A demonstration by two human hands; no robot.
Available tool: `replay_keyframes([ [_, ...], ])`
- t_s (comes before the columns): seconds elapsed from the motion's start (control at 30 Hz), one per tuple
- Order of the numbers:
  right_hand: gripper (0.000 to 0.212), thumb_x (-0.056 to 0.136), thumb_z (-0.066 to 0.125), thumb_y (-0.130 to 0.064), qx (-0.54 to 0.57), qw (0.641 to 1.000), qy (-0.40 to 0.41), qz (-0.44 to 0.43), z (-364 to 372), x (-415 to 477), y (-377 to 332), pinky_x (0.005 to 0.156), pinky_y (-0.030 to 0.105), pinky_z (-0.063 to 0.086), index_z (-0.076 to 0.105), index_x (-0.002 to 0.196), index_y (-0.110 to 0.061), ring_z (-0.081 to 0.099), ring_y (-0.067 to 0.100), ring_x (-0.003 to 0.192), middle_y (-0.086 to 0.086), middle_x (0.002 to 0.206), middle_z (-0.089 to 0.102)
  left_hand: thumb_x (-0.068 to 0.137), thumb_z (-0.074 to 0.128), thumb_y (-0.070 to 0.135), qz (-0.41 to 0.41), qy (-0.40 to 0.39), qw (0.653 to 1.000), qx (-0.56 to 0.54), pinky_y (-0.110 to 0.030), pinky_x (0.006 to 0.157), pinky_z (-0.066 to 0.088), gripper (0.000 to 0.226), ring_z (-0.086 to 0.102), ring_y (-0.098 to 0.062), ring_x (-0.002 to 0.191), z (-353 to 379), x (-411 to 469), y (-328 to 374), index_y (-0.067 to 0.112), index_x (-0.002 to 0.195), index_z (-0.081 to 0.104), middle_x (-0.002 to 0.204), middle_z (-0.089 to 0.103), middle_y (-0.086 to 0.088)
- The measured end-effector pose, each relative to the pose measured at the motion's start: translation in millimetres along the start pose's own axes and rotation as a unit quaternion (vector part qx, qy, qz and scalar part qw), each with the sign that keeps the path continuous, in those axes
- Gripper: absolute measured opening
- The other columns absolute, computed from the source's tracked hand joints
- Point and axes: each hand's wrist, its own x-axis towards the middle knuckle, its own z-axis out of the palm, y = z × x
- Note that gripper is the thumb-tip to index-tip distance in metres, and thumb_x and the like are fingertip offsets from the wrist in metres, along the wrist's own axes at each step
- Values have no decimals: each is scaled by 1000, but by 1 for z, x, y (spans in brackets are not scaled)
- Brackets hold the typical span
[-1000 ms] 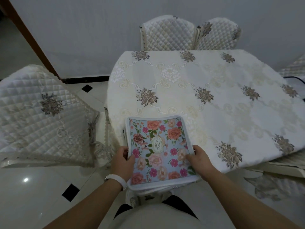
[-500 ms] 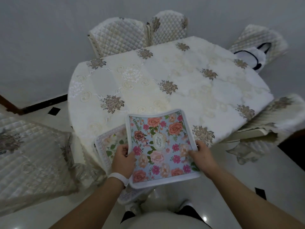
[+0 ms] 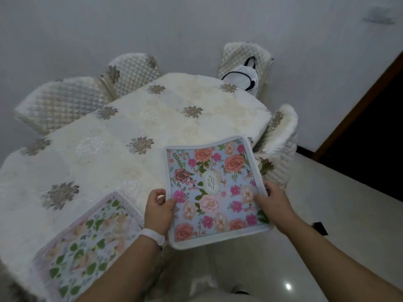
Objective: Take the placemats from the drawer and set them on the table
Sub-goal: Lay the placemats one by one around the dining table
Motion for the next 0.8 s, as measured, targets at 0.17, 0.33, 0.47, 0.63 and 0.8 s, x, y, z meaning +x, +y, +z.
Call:
replay_keyframes([
  [0.17,22,91,61,-10,28,998,62,1,-89,18,22,68,39,63,59,94,-31,73,18,76,1,92,70,92,61,7,8,-57,998,-3,-41,62,58,18,72,-31,71,99,-6,15,19,96,48,89,72,-15],
  [0.33,18,91,61,-11,60,991,118,20,-162,22,45,69,40,63,58,95,-29,73,19,76,2,93,70,92,62,11,21,-119,992,27,-51,71,59,18,73,-35,76,184,-15,34,19,103,50,92,73,-15],
  [0.47,20,92,60,-9,92,982,161,30,-203,18,62,64,34,62,59,92,-29,72,17,74,2,92,70,92,60,4,53,-156,985,58,-29,49,56,18,71,-18,59,237,-21,42,12,104,49,87,70,-15],
  [0.63,19,94,60,-8,139,965,218,50,-244,21,82,60,30,60,60,94,-28,73,15,73,1,93,71,91,62,5,48,-205,976,63,-39,59,58,15,73,-27,67,301,-14,52,14,99,52,86,74,-12],
  [0.8,19,92,61,-8,147,952,256,85,-287,47,99,70,40,62,60,93,-27,73,19,78,2,93,71,90,62,3,28,-234,969,71,-49,74,58,16,72,-35,79,373,1,51,15,94,52,90,74,-12],
])
